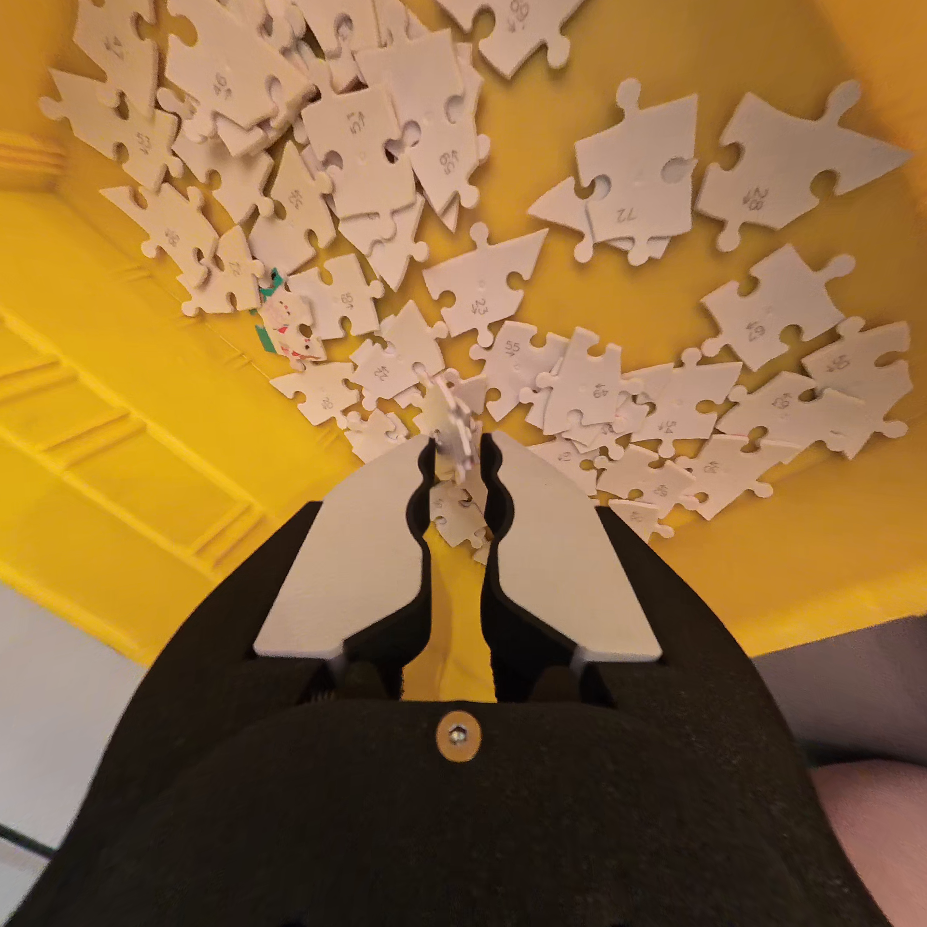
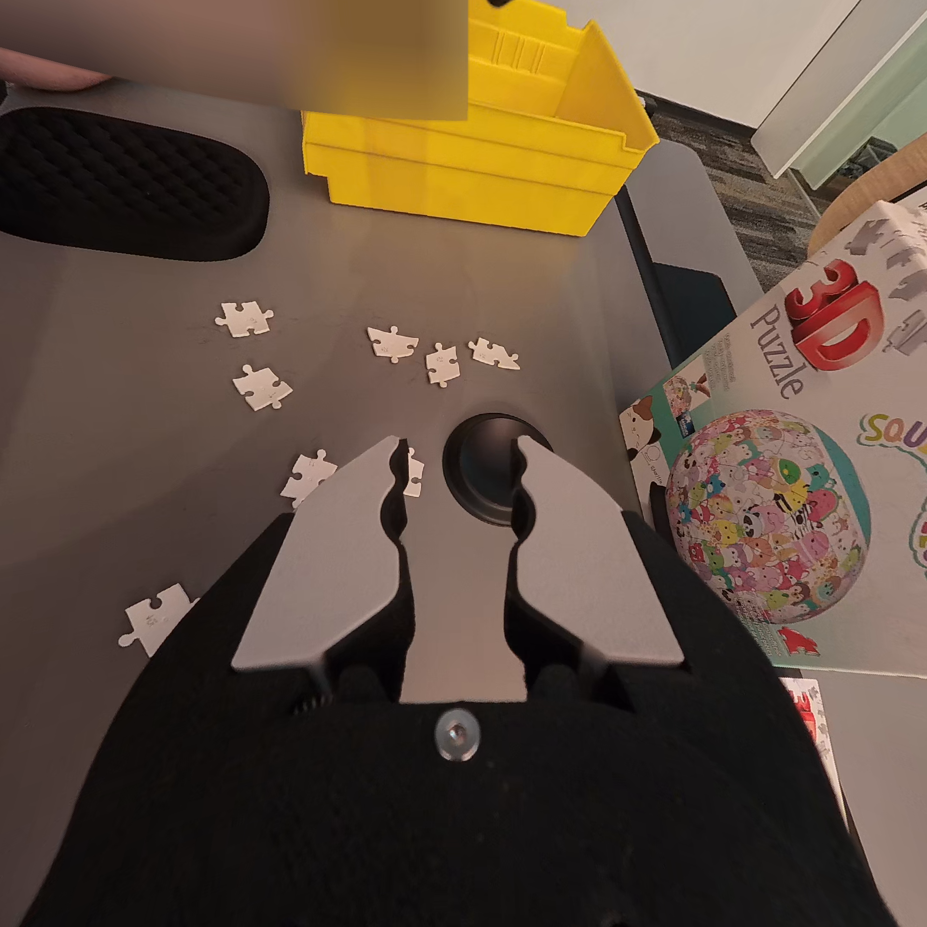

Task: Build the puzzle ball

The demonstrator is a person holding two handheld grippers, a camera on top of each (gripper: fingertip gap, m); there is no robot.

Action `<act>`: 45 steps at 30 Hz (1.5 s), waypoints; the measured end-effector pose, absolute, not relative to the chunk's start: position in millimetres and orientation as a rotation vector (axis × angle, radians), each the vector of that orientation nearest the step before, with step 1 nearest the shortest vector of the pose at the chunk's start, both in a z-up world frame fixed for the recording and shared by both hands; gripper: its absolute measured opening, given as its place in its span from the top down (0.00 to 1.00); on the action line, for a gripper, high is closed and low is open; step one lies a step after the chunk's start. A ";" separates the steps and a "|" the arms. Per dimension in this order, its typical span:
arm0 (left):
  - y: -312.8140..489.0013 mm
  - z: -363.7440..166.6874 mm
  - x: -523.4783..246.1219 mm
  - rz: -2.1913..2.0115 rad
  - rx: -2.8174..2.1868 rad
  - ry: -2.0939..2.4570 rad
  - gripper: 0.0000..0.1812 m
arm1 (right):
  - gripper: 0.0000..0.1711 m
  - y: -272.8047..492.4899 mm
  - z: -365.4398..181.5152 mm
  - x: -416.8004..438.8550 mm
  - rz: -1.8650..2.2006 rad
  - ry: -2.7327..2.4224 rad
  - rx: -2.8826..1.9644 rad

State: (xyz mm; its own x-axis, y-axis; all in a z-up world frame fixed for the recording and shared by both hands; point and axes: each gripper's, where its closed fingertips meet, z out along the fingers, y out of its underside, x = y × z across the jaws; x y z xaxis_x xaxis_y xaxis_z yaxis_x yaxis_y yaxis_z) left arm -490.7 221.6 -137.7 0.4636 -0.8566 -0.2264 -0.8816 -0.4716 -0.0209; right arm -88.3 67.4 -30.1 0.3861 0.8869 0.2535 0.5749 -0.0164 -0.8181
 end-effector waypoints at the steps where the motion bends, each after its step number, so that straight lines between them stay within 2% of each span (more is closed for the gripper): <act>1: 220.9 -136.1 -490.9 0.273 -2.568 1.535 0.92 | 0.77 67.3 -30.3 -88.4 0.414 -1.300 -1.704; 6: 217.2 -129.9 -491.8 0.237 -2.558 1.530 0.94 | 0.77 66.5 -30.5 -88.9 0.409 -1.307 -1.704; 11: 206.5 -131.5 -489.5 0.170 -2.586 1.564 0.85 | 0.77 66.4 -30.6 -88.3 0.407 -1.308 -1.706; 17: 219.8 -111.3 -481.4 0.102 -2.469 1.478 0.86 | 0.77 66.2 -30.0 -89.0 0.419 -1.305 -1.705; 30: 228.1 -144.1 -477.1 -0.042 -2.736 1.259 0.82 | 0.77 65.8 -31.8 -88.1 0.409 -1.315 -1.711; 33: 232.0 -145.0 -479.7 0.008 -2.737 1.240 0.84 | 0.77 65.6 -31.7 -88.4 0.401 -1.319 -1.709; 37: 233.4 -141.1 -478.2 -0.018 -2.717 1.230 0.96 | 0.77 65.3 -30.8 -88.4 0.401 -1.319 -1.707; 45: 235.8 -118.3 -475.7 -0.057 -2.642 1.180 0.99 | 0.77 65.6 -32.3 -88.3 0.402 -1.321 -1.711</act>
